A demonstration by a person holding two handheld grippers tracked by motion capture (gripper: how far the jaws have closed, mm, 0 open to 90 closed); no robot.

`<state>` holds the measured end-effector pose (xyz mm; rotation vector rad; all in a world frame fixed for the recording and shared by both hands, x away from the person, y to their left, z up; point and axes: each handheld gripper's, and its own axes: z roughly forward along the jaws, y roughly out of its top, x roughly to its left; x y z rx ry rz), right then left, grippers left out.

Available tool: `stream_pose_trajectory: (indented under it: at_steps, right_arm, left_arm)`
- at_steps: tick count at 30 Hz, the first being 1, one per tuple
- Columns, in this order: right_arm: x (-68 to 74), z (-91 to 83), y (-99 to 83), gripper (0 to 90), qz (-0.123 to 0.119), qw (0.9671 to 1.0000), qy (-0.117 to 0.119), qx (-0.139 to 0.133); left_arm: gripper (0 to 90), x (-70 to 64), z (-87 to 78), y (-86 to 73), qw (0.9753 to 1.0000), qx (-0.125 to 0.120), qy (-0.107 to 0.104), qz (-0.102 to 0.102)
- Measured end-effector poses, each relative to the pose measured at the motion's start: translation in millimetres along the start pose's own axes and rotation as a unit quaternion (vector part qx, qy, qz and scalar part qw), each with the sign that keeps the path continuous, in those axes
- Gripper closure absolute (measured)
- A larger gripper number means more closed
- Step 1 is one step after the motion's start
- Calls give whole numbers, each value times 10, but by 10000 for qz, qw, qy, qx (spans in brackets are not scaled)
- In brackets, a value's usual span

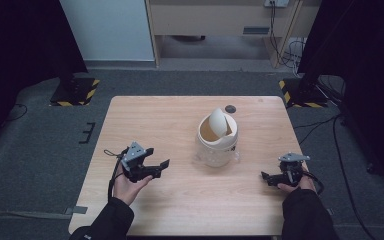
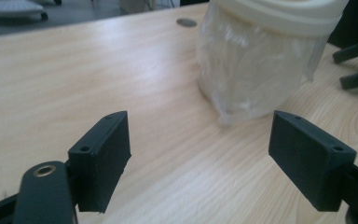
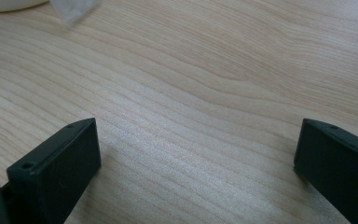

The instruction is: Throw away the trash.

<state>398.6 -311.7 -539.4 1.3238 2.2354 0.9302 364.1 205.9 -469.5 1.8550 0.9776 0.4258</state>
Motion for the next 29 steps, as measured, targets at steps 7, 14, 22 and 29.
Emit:
stream_pose_trajectory:
  at_steps: [7,14,22,29]
  right_arm:
    - [0,0,0,6,-2,10000,-5,-1]
    - [0,0,0,6,-2,10000,-2,0]
    - [0,0,0,6,0,10000,-3,1]
    - [-1,0,0,5,-8,10000,-3,-1]
  left_arm:
    - [169,214,-83,-273,9983,503,293,-75]
    - [139,436,-101,-444,9924,1012,658,-222]
    - [92,575,-92,-578,9817,1574,983,-422]
    - [63,619,-65,-618,9805,1621,1016,-446]
